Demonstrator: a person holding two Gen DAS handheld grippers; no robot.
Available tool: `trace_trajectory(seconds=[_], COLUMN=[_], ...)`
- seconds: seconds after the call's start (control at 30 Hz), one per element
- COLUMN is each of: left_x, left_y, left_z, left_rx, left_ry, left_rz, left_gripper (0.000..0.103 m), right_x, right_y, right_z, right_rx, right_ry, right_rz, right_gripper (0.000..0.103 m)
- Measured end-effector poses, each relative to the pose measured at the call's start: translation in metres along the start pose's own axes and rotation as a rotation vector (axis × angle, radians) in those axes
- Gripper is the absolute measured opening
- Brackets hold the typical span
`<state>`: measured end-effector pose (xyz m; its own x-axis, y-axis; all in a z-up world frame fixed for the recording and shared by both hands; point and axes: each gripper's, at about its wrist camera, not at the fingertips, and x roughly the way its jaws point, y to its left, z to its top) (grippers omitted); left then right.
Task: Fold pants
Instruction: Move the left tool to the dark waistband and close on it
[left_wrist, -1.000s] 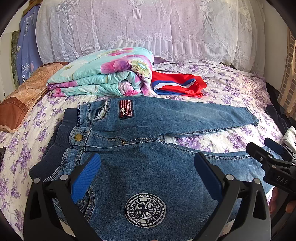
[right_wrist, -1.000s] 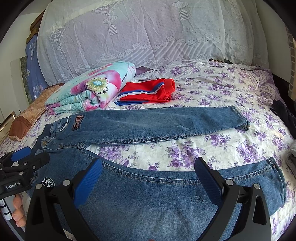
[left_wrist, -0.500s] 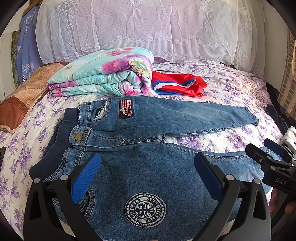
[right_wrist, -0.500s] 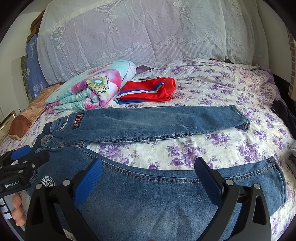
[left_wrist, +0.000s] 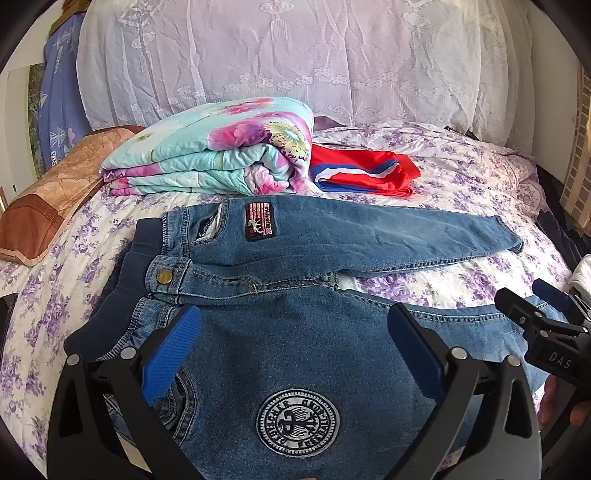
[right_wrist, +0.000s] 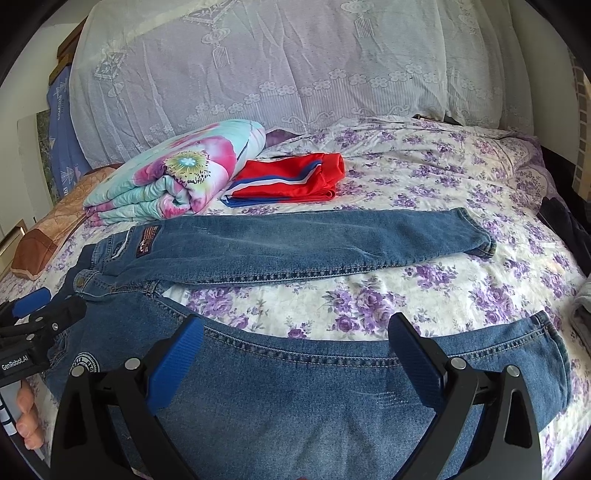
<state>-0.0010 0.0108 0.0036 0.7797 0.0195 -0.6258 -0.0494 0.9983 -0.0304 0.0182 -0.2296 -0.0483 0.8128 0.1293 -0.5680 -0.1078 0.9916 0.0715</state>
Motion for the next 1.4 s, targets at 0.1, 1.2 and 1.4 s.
trace_trajectory(seconds=[0.1,1.2,1.4], left_x=[0.000,0.076,0.044], left_y=[0.002,0.138,0.121], left_z=[0.004,0.008,0.028], left_rx=[0.022,0.085,0.162], left_ry=[-0.001,0.305,0.268], left_rz=[0.024,0.092,0.094], left_gripper=[0.099,0.029,0.059], right_x=[0.000,0.009,0.048], right_y=[-0.005,-0.043,-0.047], right_z=[0.003,0.019,0.024], right_rx=[0.023,0.105,0.064], right_ry=[-0.016,0.072,0.272], right_rz=[0.001,0.081,0.103], right_gripper=[0.100,0.100,0.100])
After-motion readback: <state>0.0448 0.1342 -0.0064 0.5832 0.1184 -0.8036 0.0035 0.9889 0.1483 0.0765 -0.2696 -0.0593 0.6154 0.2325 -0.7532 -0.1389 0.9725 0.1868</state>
